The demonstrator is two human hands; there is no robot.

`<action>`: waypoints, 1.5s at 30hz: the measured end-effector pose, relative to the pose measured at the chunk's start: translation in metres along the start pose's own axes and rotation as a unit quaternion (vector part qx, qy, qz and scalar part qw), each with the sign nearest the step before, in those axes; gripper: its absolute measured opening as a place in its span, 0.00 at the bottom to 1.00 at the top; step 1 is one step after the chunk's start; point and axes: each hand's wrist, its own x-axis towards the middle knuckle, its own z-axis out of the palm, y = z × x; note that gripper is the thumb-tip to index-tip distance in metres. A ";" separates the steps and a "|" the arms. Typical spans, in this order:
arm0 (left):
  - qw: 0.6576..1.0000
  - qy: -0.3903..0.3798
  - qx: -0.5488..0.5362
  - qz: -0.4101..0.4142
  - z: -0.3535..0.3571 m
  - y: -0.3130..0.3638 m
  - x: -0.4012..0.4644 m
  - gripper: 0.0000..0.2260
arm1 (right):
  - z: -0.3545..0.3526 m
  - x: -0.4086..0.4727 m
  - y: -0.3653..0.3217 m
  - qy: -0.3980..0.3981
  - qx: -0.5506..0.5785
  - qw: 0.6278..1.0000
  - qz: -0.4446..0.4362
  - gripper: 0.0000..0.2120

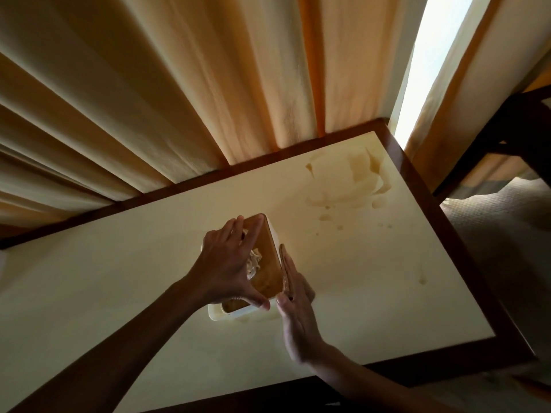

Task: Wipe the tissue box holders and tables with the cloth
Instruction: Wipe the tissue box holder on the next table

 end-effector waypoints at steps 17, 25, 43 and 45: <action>0.999 0.007 -0.032 0.006 0.001 0.000 -0.004 0.65 | -0.029 0.064 -0.019 -0.197 0.096 0.975 0.036 0.38; 1.000 0.020 -0.009 -0.002 0.002 -0.002 -0.005 0.65 | -0.031 0.060 -0.009 -0.165 0.122 0.973 0.101 0.42; 0.998 0.053 -0.018 -0.022 0.005 0.000 -0.006 0.66 | -0.009 0.003 -0.022 0.046 0.140 0.942 0.302 0.21; 0.998 0.049 -0.019 -0.018 0.006 0.000 -0.005 0.66 | -0.021 0.007 -0.038 0.067 0.267 0.896 0.349 0.14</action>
